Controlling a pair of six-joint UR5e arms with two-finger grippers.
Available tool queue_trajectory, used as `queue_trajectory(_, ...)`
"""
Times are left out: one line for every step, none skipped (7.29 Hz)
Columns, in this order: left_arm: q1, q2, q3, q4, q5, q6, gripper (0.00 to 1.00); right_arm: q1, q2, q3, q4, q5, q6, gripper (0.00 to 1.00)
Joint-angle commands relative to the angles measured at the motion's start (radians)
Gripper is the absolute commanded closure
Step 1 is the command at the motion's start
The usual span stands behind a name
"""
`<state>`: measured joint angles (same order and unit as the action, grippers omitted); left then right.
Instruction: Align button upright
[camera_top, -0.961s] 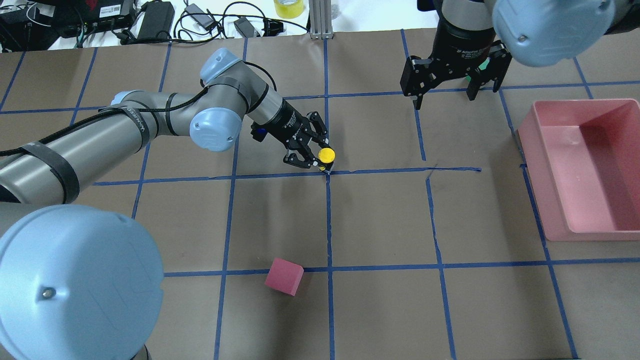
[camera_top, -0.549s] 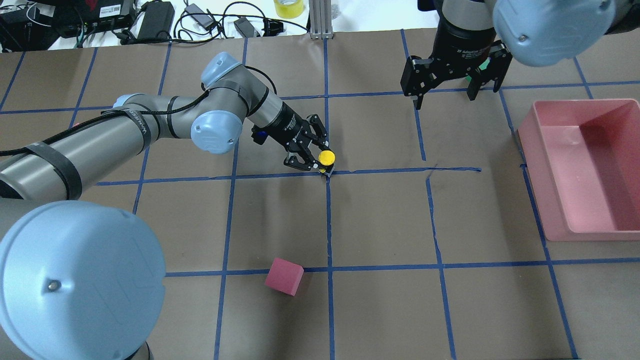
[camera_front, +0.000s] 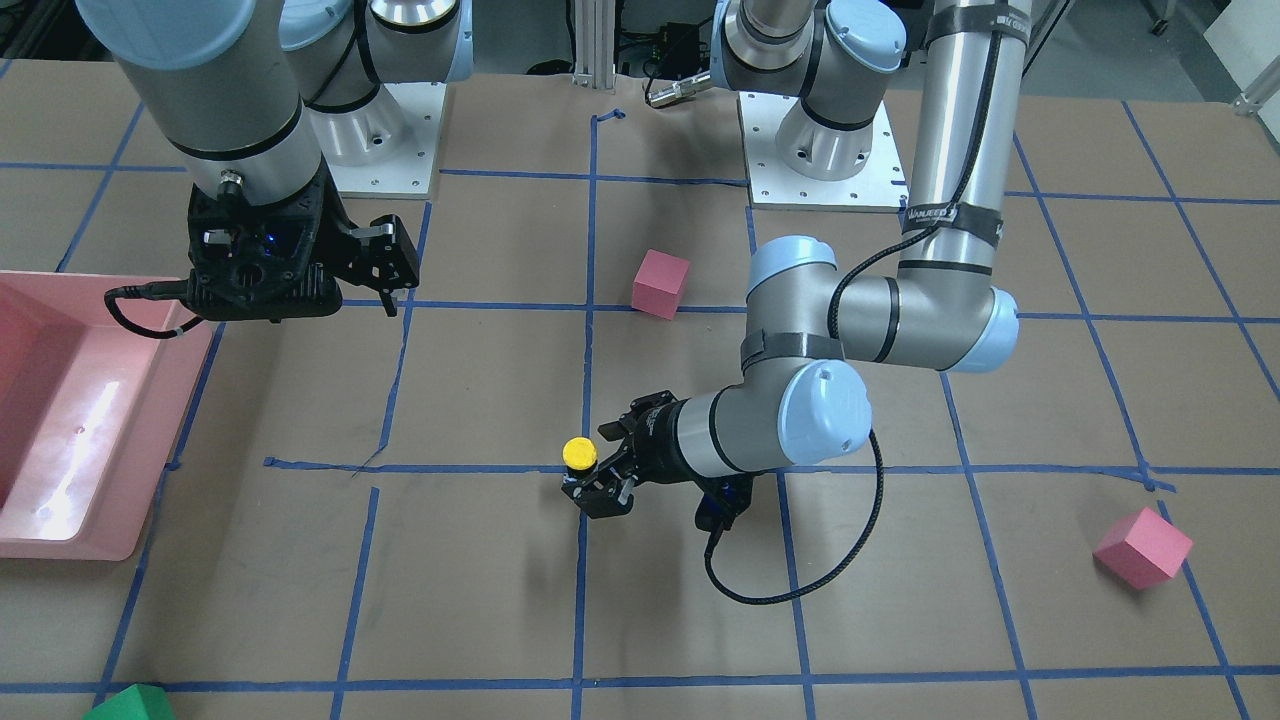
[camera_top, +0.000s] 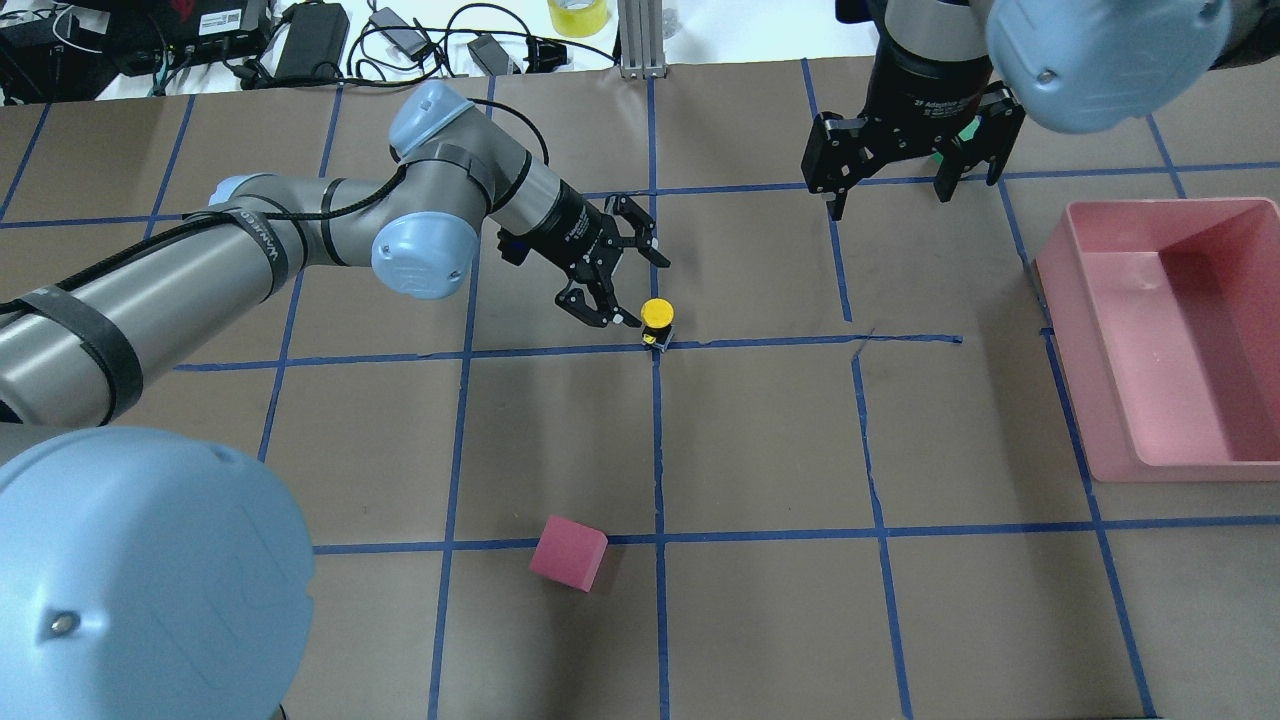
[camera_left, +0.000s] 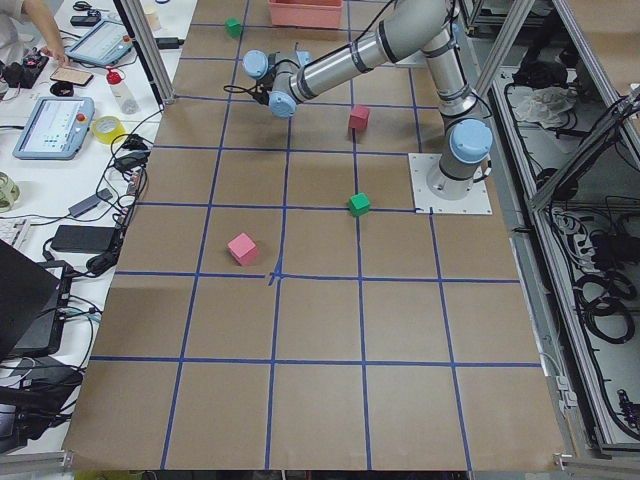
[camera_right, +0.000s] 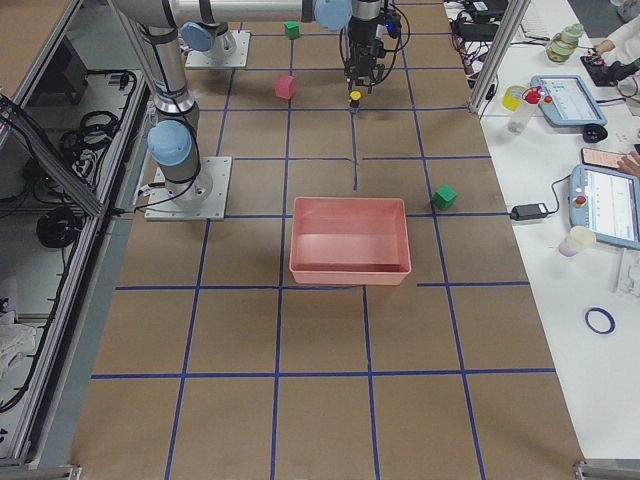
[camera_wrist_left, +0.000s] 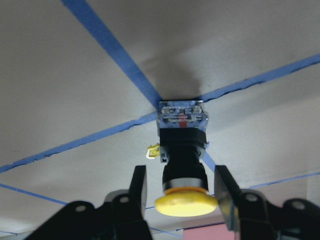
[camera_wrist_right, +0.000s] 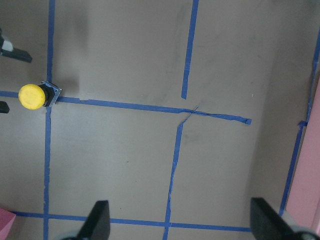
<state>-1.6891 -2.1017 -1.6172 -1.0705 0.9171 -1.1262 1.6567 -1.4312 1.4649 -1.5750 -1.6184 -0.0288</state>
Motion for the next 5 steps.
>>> queue_trajectory(-0.012, 0.110, 0.036, 0.000, 0.091, 0.006, 0.00, 0.000, -0.002, 0.000, 0.018, -0.003, 0.010, 0.00)
queue_trajectory(-0.015, 0.202, 0.046, -0.085, 0.118, 0.053, 0.00, 0.001, -0.003, 0.000, 0.026, -0.006, 0.082, 0.00)
queue_trajectory(-0.015, 0.283, 0.071, -0.191, 0.149, 0.074, 0.00, 0.003, -0.018, 0.000, 0.050, -0.006, 0.183, 0.00)
queue_trajectory(-0.015, 0.358, 0.100, -0.321, 0.166, 0.089, 0.00, 0.000, -0.023, 0.002, 0.050, -0.005, 0.176, 0.00)
queue_trajectory(-0.020, 0.414, 0.102, -0.338, 0.243, 0.141, 0.00, 0.000, -0.056, 0.002, 0.079, -0.003, 0.173, 0.00)
